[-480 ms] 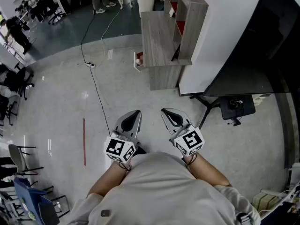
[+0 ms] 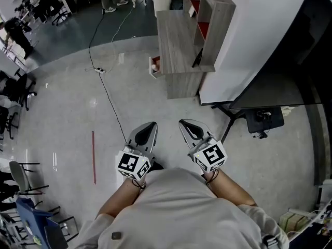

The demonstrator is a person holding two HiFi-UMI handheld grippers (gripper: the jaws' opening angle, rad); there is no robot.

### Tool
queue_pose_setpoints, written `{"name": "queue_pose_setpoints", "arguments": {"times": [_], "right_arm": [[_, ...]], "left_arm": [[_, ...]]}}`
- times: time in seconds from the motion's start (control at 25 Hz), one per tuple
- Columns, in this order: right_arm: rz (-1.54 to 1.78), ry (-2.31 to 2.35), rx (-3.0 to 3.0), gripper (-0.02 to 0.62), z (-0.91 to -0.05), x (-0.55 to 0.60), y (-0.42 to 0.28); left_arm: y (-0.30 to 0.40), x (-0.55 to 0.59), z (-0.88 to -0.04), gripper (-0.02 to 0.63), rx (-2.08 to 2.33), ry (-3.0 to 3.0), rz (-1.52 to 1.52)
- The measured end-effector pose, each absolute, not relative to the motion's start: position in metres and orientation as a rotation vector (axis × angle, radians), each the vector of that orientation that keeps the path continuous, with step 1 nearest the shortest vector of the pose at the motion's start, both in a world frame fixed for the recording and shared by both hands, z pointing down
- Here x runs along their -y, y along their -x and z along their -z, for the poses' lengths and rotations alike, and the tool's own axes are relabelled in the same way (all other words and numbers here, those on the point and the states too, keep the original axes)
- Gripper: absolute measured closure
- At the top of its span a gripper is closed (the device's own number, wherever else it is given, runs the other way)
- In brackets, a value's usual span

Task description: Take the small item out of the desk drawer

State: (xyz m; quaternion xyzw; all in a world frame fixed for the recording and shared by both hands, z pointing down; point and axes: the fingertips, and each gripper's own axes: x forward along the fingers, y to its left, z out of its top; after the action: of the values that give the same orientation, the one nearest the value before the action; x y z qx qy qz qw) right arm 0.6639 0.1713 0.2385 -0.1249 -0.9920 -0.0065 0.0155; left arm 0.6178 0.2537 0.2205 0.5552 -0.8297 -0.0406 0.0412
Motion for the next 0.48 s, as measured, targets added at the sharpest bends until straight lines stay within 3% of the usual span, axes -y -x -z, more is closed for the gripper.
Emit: {"name": "queue_pose_setpoints", "arguments": {"times": [0.48], "right_arm": [[0.021,0.44,3.046,0.575,-0.252,-0.212,-0.567]], "left_arm": [[-0.519,-0.293,-0.236,0.595,2.531,-1.675,0.188]]}}
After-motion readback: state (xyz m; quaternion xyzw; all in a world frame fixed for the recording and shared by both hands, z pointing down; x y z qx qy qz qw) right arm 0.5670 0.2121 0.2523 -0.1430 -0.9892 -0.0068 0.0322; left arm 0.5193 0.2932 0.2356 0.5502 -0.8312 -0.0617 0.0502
